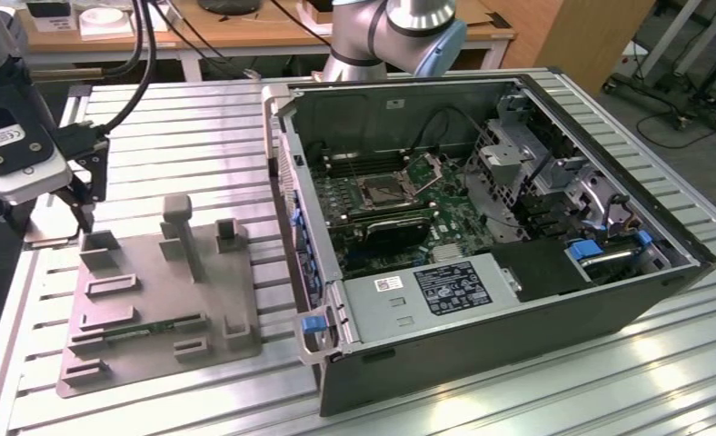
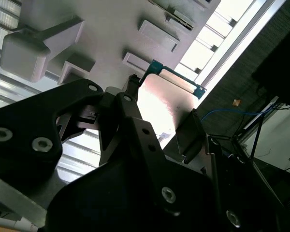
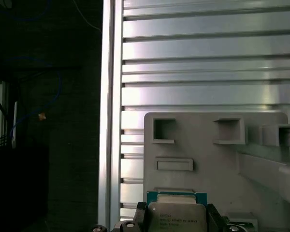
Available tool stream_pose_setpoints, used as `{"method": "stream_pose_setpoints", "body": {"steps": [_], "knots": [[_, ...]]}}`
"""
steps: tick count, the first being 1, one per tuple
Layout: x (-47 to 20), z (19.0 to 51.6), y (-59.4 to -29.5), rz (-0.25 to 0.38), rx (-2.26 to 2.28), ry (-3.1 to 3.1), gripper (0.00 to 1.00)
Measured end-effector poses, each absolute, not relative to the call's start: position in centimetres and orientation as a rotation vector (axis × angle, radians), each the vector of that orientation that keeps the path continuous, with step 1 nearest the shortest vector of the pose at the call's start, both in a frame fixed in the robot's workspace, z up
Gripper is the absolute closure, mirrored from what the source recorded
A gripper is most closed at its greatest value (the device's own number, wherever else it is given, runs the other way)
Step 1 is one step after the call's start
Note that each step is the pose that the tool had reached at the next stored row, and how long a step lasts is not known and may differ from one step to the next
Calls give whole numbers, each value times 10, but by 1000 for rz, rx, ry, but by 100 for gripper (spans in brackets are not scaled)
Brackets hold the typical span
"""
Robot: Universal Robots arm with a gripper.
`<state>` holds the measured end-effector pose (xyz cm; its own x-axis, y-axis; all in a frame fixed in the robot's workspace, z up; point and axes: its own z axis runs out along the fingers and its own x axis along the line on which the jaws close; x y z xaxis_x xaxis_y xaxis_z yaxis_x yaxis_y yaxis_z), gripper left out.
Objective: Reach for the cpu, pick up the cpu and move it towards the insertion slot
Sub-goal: 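Pick up the cpu and move it towards the insertion slot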
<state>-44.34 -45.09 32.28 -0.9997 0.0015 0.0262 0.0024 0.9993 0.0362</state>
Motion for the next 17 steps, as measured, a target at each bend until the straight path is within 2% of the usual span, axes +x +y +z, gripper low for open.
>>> {"method": "stream_pose_setpoints", "body": {"steps": [17], "knots": [[-443,331,-451,-56,-3,-3115,45]]}}
